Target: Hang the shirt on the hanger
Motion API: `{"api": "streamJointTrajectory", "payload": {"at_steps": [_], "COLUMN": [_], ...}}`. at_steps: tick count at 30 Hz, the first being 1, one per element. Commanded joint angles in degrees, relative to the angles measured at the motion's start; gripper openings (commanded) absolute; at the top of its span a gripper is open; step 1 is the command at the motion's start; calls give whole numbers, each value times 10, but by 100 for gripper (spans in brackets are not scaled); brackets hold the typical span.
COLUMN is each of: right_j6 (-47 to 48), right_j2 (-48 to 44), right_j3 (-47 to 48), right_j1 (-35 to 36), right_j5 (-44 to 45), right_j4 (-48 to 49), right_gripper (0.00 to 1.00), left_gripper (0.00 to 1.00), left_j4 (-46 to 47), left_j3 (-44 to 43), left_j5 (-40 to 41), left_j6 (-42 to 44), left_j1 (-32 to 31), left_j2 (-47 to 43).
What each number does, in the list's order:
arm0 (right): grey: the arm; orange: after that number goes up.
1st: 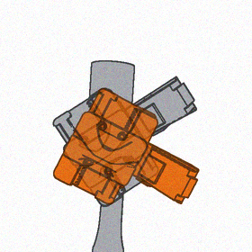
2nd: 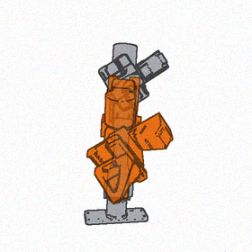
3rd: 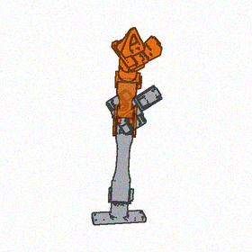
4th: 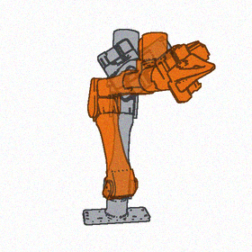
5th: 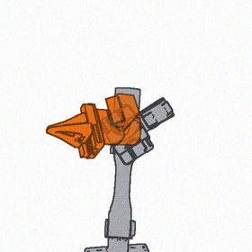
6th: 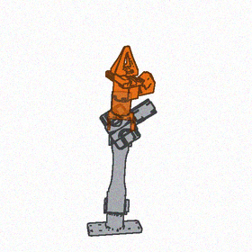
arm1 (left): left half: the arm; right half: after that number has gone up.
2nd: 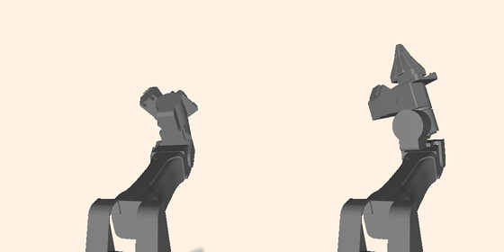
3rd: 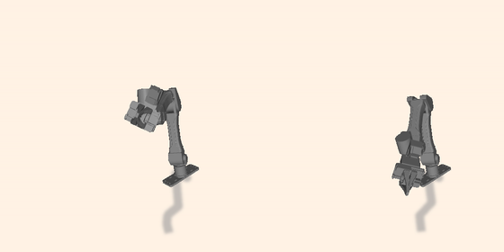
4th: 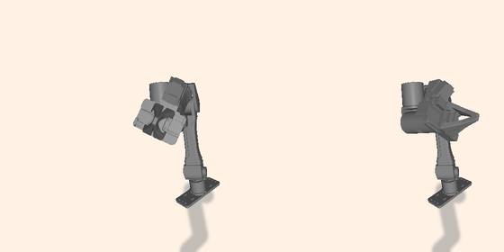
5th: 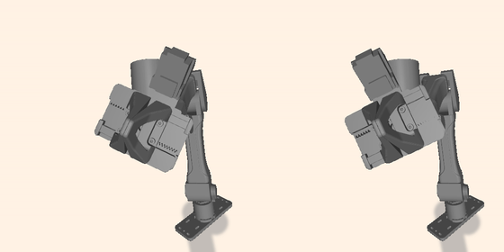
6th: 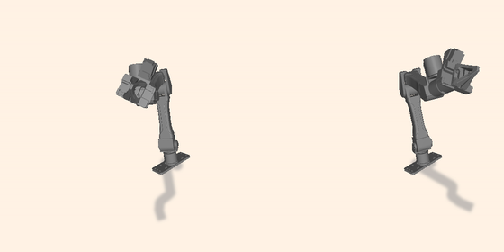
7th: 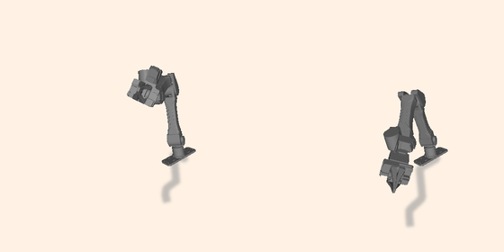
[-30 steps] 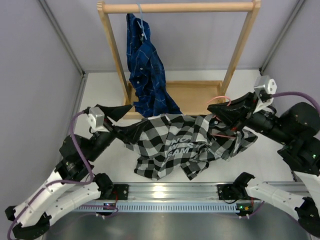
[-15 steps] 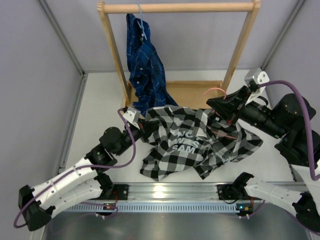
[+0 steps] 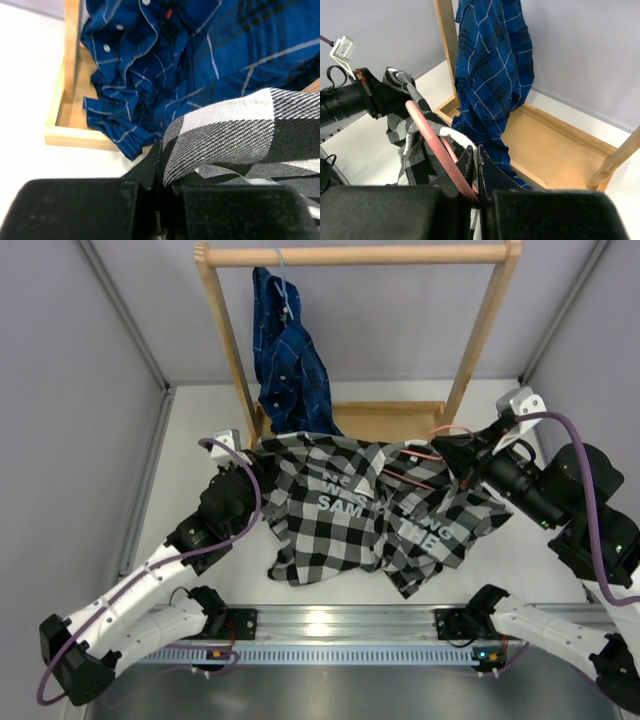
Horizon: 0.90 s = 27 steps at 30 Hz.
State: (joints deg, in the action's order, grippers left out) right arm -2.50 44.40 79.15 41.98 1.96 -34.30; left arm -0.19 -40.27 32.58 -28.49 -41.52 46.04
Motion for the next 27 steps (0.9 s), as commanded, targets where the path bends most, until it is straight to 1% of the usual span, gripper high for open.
{"api": "streamJointTrajectory", "payload": {"at_steps": [1, 2, 3, 4, 5, 6, 7, 8, 9, 10, 12, 13, 14, 15, 16, 17, 18, 19, 20, 21, 22, 23, 26, 27], "right_j6": [9, 9, 10, 10, 12, 15, 15, 17, 21, 21, 20, 20, 19, 21, 21, 20, 20, 20, 21, 20, 20, 38, 44, 47], "right_j2": [6, 13, 21, 37, 44, 52, 65, 70, 77, 94, 109, 118, 122, 124, 121, 119, 111, 107, 104, 98, 96, 90, 79, 72], "right_j3": [25, 31, 37, 52, 62, 79, 88, 98, 121, 137, 177, 186, 192, 196, 195, 190, 175, 168, 155, 152, 149, 144, 128, 124], "right_j1": [6, 6, 6, 6, 6, 6, 6, 6, 6, 5, 6, 6, 6, 6, 6, 6, 6, 6, 6, 6, 6, 6, 6, 6], "right_j5": [18, 5, 1, -4, -5, -5, -6, -8, -12, -15, -27, -40, -45, -51, -61, -66, -72, -84, -90, -95, -103, -107, -123, -129], "right_j4": [30, 30, 29, 29, 29, 29, 28, 26, 21, 11, -15, -23, -28, -38, -42, -43, -42, -43, -45, -52, -56, -59, -65, -67], "right_gripper": [0, 0, 0, 0, 0, 0, 0, 0, 0, 0, 0, 0, 0, 0, 0, 0, 0, 0, 0, 0, 0, 0, 0, 0], "left_gripper": [0, 0, 3, 9, 28, 51, 80, 98, 98, 98, 98, 98, 98, 98, 98, 98, 98, 98, 98, 98, 98, 98, 98, 98], "left_j4": [-19, -16, -11, -11, -11, -24, -32, -41, -49, -50, -46, -46, -50, -57, -89, -114, -145, -204, -230, -260, -313, -329, -402, -414], "left_j3": [-41, -46, -51, -60, -66, -74, -93, -105, -116, -126, -162, -182, -230, -261, -294, -366, -404, -438, -491, -513, -526, -538, -562, -579], "left_j5": [-32, -50, -83, -93, -101, -110, -114, -120, -131, -162, -214, -296, -354, -409, -502, -542, -583, -646, -681, -724, -795, -819, -905, -918], "left_j6": [-25, -21, -15, -3, 3, 8, 22, 33, 44, 72, 100, 136, 156, 170, 199, 215, 255, 275, 300, 377, 412, 470, 559, 566], "left_j1": [10, 10, 10, 10, 10, 10, 10, 10, 10, 9, 9, 9, 9, 9, 9, 9, 9, 9, 9, 9, 8, 9, 9, 9], "left_j2": [16, 22, 24, 24, 22, 18, 13, -4, -16, -27, -57, -58, -41, -25, 23, 51, 82, 136, 157, 180, 209, 220, 262, 272]}}
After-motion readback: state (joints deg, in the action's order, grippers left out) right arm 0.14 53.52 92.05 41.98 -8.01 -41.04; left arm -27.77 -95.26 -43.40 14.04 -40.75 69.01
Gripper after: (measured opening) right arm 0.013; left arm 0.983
